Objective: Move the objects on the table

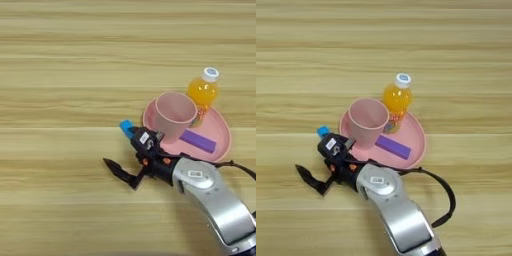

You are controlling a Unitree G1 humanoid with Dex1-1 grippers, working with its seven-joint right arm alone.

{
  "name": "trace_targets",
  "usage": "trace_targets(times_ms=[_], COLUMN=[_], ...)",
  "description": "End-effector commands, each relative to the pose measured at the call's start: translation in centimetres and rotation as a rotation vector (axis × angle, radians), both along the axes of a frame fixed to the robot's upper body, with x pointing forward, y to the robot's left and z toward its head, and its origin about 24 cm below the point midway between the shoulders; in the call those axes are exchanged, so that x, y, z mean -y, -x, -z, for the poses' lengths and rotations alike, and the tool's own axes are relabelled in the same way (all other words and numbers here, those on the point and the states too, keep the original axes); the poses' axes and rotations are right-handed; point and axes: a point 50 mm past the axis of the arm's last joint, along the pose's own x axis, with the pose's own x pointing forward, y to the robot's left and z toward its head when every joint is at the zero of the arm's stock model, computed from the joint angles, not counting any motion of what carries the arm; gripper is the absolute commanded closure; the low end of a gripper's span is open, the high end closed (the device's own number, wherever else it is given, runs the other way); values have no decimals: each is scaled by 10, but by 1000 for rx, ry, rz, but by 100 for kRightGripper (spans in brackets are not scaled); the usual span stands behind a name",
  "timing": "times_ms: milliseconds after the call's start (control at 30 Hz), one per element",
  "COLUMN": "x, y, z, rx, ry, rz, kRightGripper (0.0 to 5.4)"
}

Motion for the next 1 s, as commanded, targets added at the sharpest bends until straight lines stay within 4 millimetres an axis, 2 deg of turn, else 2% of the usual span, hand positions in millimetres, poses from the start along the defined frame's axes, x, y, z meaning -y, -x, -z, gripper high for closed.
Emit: trace_targets(times_ms=[33, 500, 1000], x=[-6, -11, -16], y=[-11, -21, -23], z=[-16, -10, -6], rx=[84, 116, 155], ry=[-4, 112, 288], rz=[27, 74, 20], kRightGripper=[3, 3, 3])
